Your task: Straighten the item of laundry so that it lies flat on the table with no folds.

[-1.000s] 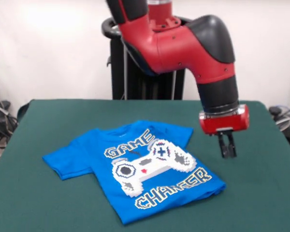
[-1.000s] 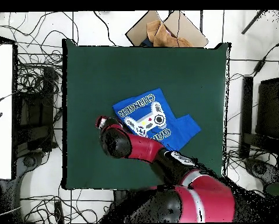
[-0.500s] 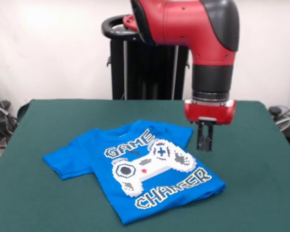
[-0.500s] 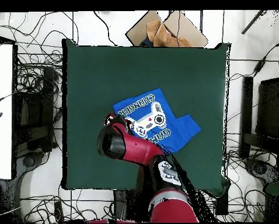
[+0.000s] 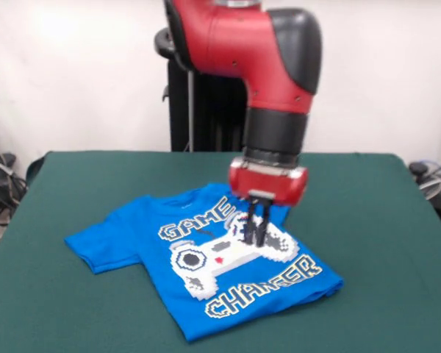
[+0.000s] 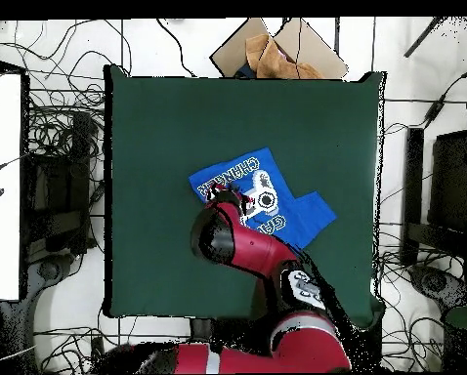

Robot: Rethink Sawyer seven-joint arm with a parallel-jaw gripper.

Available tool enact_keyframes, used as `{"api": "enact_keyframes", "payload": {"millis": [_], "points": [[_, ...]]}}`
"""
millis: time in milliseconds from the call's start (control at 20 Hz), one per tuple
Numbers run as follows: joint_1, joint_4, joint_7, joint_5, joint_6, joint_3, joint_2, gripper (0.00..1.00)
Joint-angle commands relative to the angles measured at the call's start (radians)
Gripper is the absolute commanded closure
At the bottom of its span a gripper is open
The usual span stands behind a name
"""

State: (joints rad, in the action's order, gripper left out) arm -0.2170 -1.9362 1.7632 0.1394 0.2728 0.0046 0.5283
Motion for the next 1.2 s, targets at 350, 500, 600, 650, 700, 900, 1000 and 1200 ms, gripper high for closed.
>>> {"api": "enact_keyframes", "payload": {"millis": [350,500,600,650,700,900,1000,1200], "points": [[-0.019,0.147,0.124,-0.069,0.171,-0.043,-0.291,1.0],[-0.008,0.148,0.119,-0.051,0.159,-0.05,-0.284,1.0],[-0.009,0.154,0.105,-0.055,0.14,-0.05,-0.282,1.0],[-0.008,0.154,0.104,-0.057,0.143,-0.054,-0.281,1.0],[-0.008,0.154,0.109,-0.056,0.154,-0.056,-0.287,1.0],[-0.017,0.176,0.117,-0.065,0.192,-0.059,-0.311,1.0],[-0.02,0.185,0.116,-0.071,0.186,-0.055,-0.309,1.0],[-0.051,0.171,0.103,-0.093,0.068,-0.016,-0.208,1.0]]}}
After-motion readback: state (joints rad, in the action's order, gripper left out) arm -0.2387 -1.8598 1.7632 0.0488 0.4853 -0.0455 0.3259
